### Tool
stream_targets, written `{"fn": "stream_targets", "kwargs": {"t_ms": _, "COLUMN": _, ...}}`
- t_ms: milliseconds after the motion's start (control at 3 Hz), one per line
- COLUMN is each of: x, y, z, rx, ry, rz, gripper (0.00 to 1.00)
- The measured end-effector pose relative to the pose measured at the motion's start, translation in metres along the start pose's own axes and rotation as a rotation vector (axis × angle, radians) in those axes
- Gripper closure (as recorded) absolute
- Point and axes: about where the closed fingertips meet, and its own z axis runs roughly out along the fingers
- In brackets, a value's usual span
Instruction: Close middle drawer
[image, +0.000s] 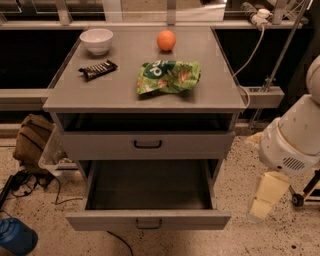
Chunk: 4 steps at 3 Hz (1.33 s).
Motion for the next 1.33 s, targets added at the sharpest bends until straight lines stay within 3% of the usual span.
{"fn": "stream_targets", "kwargs": {"t_ms": 333, "x": 0.008, "y": 0.013, "z": 0.042, "rx": -0.120, "ry": -0.055, "rz": 0.015, "gripper": 0.00}}
{"fn": "stream_targets", "kwargs": {"t_ms": 667, "x": 0.008, "y": 0.013, "z": 0.042, "rx": -0.120, "ry": -0.055, "rz": 0.015, "gripper": 0.00}}
{"fn": "stream_targets", "kwargs": {"t_ms": 1000, "x": 0.005, "y": 0.016, "z": 0.072, "rx": -0.145, "ry": -0.085, "rz": 0.005, "gripper": 0.00}}
{"fn": "stream_targets", "kwargs": {"t_ms": 1333, "x": 0.013, "y": 0.027, "z": 0.122, "rx": -0.157, "ry": -0.171, "rz": 0.051, "gripper": 0.00}}
